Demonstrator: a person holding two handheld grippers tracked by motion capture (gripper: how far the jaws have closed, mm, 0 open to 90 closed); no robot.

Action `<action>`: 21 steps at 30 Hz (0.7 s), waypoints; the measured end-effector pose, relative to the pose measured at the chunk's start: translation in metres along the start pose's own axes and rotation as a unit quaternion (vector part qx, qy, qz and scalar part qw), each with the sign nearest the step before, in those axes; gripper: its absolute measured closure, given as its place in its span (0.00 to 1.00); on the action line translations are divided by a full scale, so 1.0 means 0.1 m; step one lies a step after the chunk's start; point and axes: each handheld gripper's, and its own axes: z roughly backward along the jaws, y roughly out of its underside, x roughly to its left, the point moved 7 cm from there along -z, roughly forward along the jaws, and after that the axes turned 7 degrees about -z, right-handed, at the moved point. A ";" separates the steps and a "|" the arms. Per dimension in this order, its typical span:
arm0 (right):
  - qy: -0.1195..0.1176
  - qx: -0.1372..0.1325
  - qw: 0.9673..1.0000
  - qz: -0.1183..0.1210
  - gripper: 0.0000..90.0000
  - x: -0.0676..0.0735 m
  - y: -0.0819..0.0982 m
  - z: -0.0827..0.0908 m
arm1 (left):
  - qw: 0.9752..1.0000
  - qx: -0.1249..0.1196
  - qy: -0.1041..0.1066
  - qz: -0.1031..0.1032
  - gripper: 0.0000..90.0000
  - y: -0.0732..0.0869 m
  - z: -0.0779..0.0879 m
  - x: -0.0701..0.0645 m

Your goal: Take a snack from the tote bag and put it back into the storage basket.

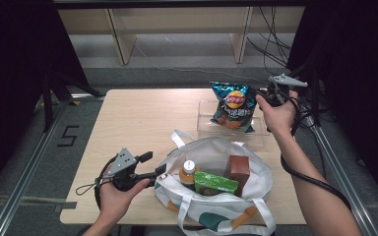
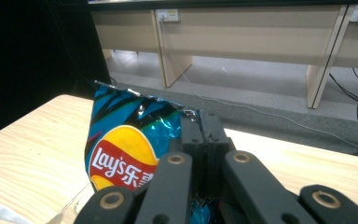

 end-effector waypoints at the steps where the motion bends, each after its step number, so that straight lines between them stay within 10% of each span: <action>1: 0.002 0.000 1.000 -0.001 1.00 0.00 0.01 -0.01 | 1.000 0.001 -0.001 0.000 0.35 0.00 0.00 0.00; 21: 0.011 0.030 0.999 0.030 1.00 -0.13 0.15 -0.23 | 1.000 0.000 0.000 0.002 0.35 0.01 0.00 0.01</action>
